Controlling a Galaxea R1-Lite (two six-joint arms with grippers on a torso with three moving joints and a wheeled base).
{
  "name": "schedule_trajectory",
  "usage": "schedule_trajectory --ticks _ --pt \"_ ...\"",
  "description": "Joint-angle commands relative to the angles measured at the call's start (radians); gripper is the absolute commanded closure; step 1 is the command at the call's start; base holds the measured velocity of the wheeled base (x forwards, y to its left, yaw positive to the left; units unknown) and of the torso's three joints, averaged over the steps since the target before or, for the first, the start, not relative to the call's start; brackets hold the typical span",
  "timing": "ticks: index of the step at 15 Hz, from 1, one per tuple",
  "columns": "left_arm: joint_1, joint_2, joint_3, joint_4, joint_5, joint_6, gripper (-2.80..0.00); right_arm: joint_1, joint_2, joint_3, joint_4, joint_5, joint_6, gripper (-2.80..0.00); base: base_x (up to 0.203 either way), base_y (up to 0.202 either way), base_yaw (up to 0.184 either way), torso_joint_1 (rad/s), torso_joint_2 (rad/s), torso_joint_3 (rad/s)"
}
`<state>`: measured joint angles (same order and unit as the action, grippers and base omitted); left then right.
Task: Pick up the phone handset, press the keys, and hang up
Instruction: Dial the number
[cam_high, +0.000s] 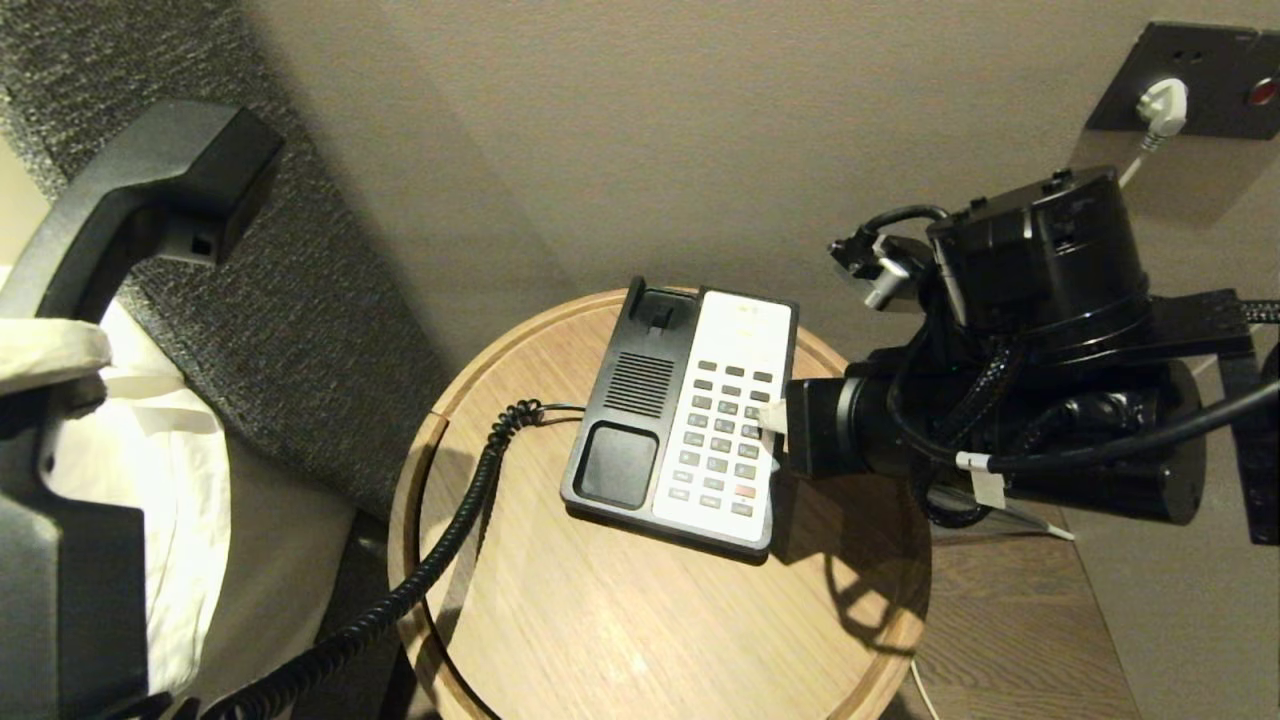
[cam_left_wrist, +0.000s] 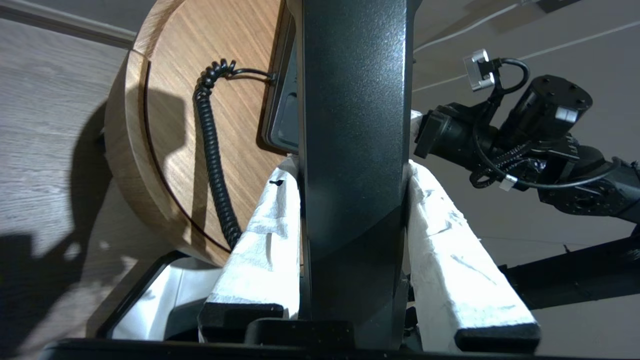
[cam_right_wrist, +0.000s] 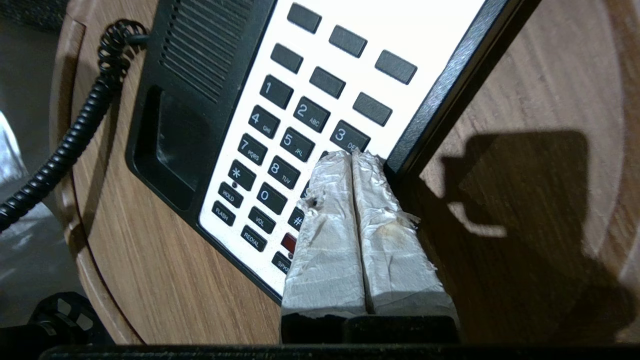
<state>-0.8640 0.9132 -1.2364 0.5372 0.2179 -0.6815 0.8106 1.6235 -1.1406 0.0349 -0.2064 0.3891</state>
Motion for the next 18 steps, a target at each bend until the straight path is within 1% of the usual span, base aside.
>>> schedule_trajectory --ticks 1,6,15,18 --pt "0.005 -0.009 0.008 0.003 0.001 -0.004 0.0 0.0 0.016 -0.001 0.0 -0.003 0.002 0.0 0.0 0.0 0.0 0.0 0.0 0.0" --pt "0.01 -0.022 0.018 0.003 0.0 -0.003 0.0 -0.002 0.03 -0.007 -0.026 -0.015 0.002 0.0 0.0 0.0 0.0 0.0 0.0 0.0" --pt "0.01 -0.06 0.075 0.002 0.0 -0.004 0.0 -0.001 0.009 -0.013 -0.024 -0.015 0.016 0.0 0.0 0.0 0.0 0.0 0.0 0.0" --pt "0.011 -0.06 0.074 0.003 -0.001 -0.004 0.0 -0.001 0.01 -0.011 -0.026 -0.016 0.014 0.0 0.0 0.0 0.0 0.0 0.0 0.0"
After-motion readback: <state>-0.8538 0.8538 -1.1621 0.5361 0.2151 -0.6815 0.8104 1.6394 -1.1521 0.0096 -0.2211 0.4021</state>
